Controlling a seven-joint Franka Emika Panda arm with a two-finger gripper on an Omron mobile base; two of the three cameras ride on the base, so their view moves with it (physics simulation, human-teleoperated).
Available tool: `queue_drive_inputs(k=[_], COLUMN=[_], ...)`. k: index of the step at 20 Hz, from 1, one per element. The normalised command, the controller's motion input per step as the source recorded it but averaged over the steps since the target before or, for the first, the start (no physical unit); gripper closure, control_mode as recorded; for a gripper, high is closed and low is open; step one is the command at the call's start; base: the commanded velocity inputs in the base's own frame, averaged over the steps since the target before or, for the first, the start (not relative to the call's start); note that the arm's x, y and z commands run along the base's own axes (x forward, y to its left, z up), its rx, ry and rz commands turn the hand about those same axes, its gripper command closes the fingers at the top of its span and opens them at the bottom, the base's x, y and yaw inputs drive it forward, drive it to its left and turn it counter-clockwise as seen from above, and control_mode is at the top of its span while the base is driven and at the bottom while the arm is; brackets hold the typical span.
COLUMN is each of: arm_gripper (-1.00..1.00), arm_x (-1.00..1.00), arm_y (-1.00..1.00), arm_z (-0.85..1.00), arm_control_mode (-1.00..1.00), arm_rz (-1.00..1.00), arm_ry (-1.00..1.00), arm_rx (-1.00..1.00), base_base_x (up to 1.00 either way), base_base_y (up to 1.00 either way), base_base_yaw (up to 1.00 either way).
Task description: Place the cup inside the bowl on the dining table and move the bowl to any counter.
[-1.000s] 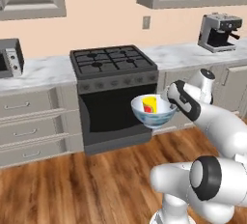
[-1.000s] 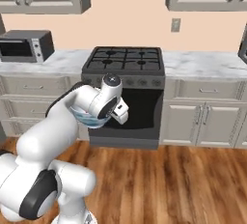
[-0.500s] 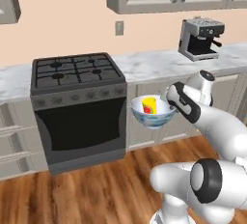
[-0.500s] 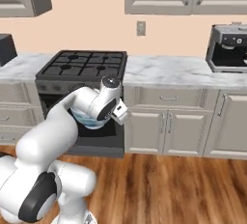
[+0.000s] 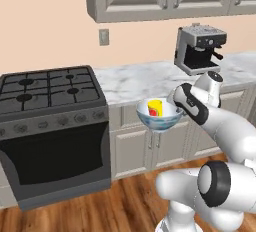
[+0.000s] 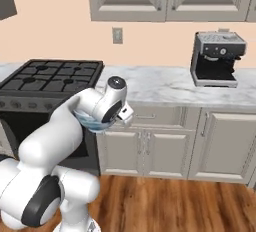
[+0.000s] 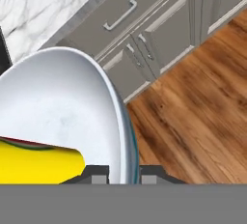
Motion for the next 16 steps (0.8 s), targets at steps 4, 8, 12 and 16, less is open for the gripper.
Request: queue_drive_inputs(k=[4,8,12,16], arm_gripper=[1.0,1.0,1.0,1.0], arm_x=[0.0,0.0,0.0,0.0], arm_y=[0.0,0.0,0.0,0.0], arm_z=[0.0,0.0,0.0,0.0], arm_control_mode=[1.0,1.0,1.0,1.0], arm_rz=[0.0,0.0,0.0,0.0], arm_ry=[0.0,0.0,0.0,0.0], arm_rx=[0.0,0.0,0.0,0.0], base_base_x=[0.55,0.7,0.76,0.67], base_base_y=[-0.24,-0.02,-0.01,-0.15], base_base_yaw=[0.0,0.0,0.0,0.0])
